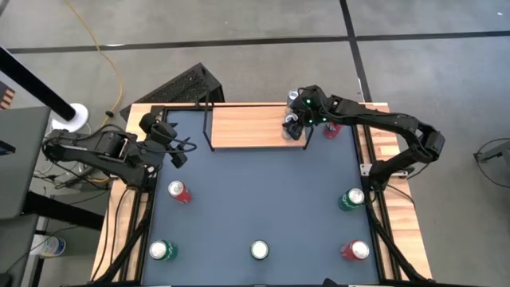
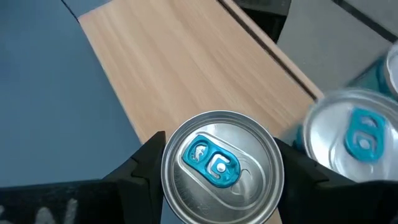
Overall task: Place canned beverage on shelf
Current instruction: Put the blue soda can on the shelf aligned with the other blue soda can
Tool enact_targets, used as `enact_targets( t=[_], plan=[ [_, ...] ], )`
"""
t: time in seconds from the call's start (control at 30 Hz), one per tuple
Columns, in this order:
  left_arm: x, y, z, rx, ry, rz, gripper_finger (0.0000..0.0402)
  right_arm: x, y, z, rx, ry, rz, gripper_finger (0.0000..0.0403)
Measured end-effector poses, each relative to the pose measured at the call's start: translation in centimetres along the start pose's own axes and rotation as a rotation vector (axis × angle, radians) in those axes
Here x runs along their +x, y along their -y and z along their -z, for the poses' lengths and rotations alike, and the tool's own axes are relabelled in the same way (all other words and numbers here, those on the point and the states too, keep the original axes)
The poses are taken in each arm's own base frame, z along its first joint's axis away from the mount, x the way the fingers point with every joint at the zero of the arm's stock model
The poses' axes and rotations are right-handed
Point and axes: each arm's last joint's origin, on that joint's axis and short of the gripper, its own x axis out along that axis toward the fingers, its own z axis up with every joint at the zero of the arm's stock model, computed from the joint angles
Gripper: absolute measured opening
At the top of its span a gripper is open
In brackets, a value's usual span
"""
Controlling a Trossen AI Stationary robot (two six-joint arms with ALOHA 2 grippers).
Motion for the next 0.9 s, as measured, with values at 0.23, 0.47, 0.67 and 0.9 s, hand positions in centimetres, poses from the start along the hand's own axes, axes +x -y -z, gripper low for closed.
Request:
enact_targets(
  t=[0.23,0.47,0.67,0.9],
  plan=[
    [0.0,0.0,0.0,0.001,0.000,0.000,0.0279,-1.2,-0.1,0.4,-0.001,-0.015,-0.003,0.0209],
    [0.0,0.0,0.0,0.001,0.000,0.000,0.0279,-1.7,-0.1,0.5,0.005,-0.023,-0.004,0.0210],
    [0.0,0.0,0.0,0.002,0.000,0.000,0.0279,-1.4,0.0,0.5,0.008,-0.020,0.000,0.0210],
    [0.0,0.0,0.0,0.002,0.000,0.000,0.0279,-1.4,0.0,0.5,0.009,-0.020,0.015,0.0210]
  ],
)
